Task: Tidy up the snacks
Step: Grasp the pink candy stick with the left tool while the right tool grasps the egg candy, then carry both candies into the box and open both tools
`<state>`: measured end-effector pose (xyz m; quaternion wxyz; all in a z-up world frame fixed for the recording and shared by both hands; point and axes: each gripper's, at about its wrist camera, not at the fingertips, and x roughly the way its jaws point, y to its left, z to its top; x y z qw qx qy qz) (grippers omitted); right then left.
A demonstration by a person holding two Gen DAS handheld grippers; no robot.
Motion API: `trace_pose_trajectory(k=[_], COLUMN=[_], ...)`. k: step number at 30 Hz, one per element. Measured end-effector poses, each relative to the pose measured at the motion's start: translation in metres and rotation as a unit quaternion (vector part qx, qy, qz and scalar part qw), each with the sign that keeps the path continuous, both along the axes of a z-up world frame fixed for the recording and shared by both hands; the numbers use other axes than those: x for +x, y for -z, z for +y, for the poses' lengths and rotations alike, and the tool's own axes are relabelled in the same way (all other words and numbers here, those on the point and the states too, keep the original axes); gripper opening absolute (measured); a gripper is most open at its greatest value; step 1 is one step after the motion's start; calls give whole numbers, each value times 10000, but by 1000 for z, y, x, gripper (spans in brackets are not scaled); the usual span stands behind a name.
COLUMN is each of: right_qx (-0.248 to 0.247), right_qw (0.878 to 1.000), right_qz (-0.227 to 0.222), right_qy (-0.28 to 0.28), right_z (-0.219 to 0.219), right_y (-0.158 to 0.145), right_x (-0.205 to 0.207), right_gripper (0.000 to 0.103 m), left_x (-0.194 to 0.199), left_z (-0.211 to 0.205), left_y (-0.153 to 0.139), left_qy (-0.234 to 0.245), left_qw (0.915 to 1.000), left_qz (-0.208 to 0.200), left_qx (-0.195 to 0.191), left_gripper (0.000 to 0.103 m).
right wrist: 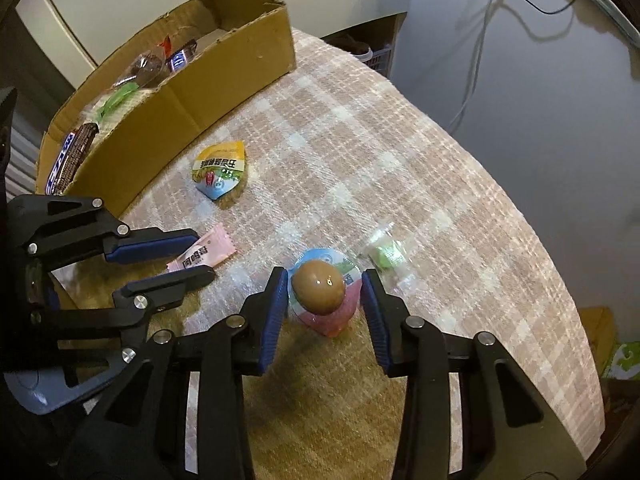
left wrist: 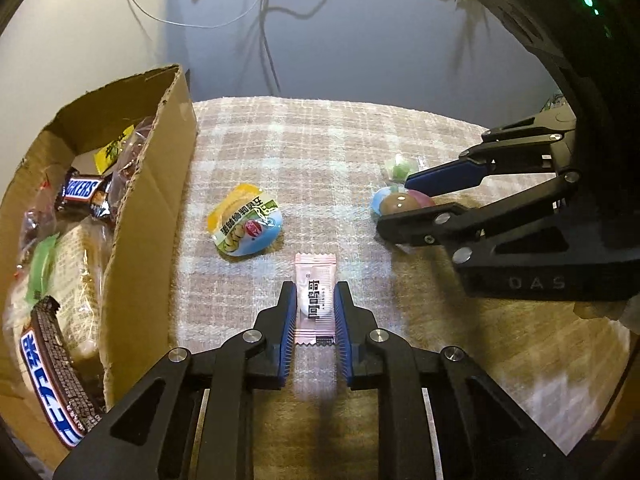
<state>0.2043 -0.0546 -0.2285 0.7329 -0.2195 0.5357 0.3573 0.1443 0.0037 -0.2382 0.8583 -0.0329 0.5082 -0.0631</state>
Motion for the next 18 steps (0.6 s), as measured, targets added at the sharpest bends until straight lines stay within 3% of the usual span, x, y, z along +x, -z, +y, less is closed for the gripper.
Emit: trace_pose_trajectory(k=[9, 18], right_qx=[250, 472], right_qw=[9995, 9983], right_qz=[44, -45], right_qy=[206, 326], right_z=[-14, -26], right_y=[-9, -44], right_x=[-1, -5], right_gripper=[39, 39], left_x=[-3, -16], left_z=[12, 32], left_y=[-9, -47], left_qy=[-118, -181], left_qw=[9996, 9982], left_qz=[-40, -276], left_qx=[-242, -496], left_gripper=[17, 17])
